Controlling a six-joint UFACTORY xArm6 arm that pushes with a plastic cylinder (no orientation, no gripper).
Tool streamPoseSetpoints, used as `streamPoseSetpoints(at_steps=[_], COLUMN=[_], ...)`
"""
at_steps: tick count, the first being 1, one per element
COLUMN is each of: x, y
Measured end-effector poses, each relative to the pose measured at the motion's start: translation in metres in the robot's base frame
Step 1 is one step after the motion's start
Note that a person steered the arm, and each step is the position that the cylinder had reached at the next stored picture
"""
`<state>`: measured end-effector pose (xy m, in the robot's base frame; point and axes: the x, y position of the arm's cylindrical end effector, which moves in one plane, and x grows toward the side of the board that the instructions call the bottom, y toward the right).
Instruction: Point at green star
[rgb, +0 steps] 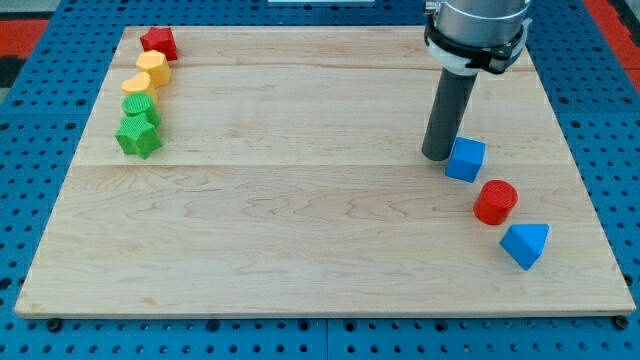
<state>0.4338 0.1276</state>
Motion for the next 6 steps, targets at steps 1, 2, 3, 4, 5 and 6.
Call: streamPoseSetpoints(at_steps=[1, 2, 3, 4, 5, 6], x=[0.006, 0.006, 0.013, 0.013, 0.013, -0.017], y=[0.009, 0.036, 0.033, 0.002, -0.022, -0.037])
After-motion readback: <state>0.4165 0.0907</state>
